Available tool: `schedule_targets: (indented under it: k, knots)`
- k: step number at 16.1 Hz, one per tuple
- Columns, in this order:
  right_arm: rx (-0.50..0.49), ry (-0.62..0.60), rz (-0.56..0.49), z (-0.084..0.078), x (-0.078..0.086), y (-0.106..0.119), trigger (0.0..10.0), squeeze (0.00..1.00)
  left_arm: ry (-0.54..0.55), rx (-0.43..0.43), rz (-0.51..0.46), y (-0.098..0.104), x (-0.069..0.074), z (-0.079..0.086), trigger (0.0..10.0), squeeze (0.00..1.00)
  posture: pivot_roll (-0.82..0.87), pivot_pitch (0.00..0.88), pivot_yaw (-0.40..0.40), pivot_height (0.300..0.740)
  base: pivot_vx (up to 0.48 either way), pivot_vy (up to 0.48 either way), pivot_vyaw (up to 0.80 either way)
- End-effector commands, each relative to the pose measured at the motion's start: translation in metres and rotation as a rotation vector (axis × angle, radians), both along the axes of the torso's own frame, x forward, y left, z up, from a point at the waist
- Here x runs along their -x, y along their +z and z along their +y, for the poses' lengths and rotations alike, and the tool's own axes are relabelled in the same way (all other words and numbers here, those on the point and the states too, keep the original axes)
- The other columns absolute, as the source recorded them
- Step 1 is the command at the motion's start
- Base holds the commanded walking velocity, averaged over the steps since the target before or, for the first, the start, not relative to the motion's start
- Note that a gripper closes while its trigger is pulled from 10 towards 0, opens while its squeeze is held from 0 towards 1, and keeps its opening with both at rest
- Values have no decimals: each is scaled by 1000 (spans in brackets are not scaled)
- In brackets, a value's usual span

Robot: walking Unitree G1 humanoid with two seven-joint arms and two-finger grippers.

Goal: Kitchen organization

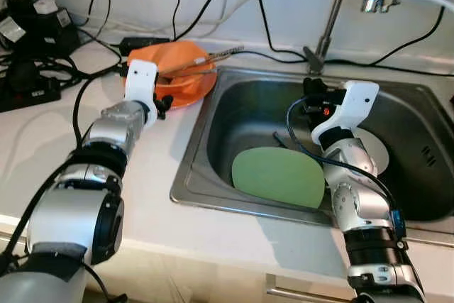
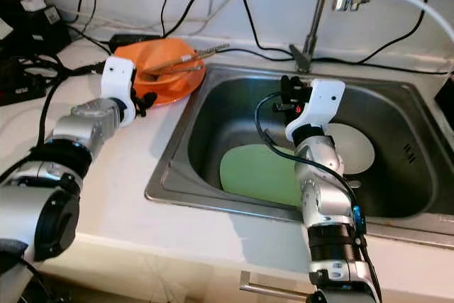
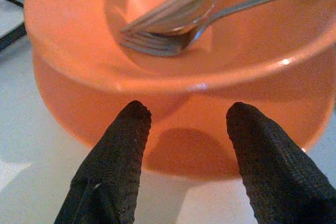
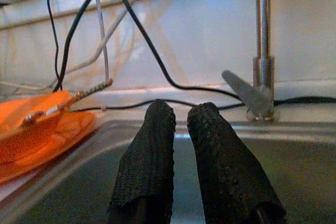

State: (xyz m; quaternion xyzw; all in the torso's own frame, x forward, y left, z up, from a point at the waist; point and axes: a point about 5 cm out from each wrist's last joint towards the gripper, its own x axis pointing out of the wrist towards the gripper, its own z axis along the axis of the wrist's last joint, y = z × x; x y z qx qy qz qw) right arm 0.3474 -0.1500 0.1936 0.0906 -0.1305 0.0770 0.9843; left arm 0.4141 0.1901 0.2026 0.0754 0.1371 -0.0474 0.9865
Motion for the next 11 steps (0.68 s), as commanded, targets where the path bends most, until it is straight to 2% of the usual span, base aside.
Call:
schedule_targets:
  k: [1, 6, 11]
  knots:
    - [-5, 1, -8, 1, 4, 3, 10000, 0, -1, -12, -10, 6, -2, 1, 10000, 0, 68, 139, 28, 740, 0, 0, 0]
    - [-14, 7, 14, 4, 14, -1, 10000, 0, 7, -28, -35, 22, -6, 3, 10000, 0, 69, 172, 50, 740, 0, 0, 0]
    - [-16, 3, 22, 5, 20, -1, 10000, 0, 16, -1, -27, 24, -6, 4, 10000, 0, 58, 172, 63, 740, 0, 0, 0]
